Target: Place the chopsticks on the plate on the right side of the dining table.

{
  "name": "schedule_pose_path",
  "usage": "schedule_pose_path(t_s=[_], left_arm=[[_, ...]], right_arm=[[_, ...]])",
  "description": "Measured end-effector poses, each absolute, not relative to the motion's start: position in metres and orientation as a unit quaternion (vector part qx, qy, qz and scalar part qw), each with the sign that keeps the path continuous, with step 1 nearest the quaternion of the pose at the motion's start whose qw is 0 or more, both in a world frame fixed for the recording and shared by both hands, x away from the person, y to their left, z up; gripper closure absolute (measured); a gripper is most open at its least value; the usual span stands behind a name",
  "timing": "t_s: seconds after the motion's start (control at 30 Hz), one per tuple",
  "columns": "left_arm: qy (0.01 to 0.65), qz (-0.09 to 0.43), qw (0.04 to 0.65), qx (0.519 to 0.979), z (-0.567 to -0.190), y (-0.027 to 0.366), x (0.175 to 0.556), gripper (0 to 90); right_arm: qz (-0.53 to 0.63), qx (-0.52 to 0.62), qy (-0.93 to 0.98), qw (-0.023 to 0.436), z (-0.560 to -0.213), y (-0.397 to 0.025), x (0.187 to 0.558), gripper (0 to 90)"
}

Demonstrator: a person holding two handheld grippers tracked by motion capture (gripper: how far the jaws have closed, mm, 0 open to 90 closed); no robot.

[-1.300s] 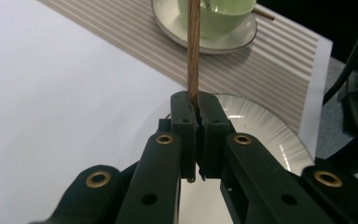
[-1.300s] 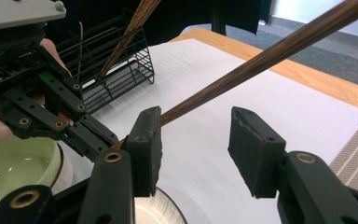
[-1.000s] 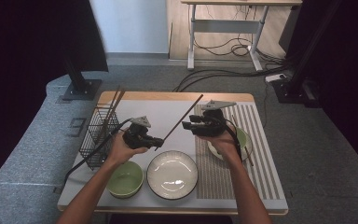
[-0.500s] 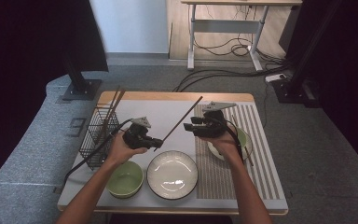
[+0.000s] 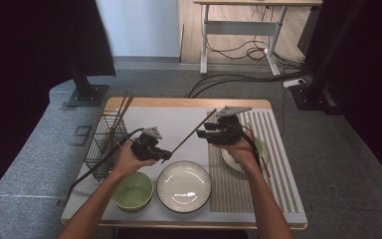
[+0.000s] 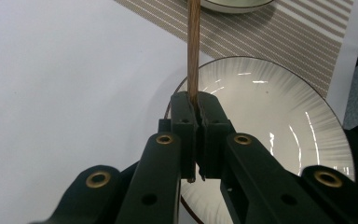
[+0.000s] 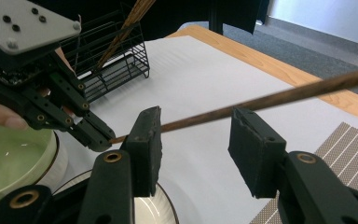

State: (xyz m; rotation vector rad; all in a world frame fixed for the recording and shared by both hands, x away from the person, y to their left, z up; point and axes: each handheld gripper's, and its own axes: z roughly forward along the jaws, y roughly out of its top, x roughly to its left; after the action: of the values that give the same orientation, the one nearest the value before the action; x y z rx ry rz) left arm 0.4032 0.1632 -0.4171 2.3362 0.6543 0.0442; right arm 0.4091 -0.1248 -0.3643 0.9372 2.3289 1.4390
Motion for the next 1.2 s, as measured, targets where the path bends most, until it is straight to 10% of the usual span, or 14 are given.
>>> schedule_pose_path(t_s=[1.2], left_arm=[[0.216, -0.003, 0.320, 0.922, -0.4125, 0.1630, 0.3996, 86.8]], right_arm=[[0.482, 0.325, 0.803, 0.128, -0.3671, -0.1218, 0.4155, 53.0]])
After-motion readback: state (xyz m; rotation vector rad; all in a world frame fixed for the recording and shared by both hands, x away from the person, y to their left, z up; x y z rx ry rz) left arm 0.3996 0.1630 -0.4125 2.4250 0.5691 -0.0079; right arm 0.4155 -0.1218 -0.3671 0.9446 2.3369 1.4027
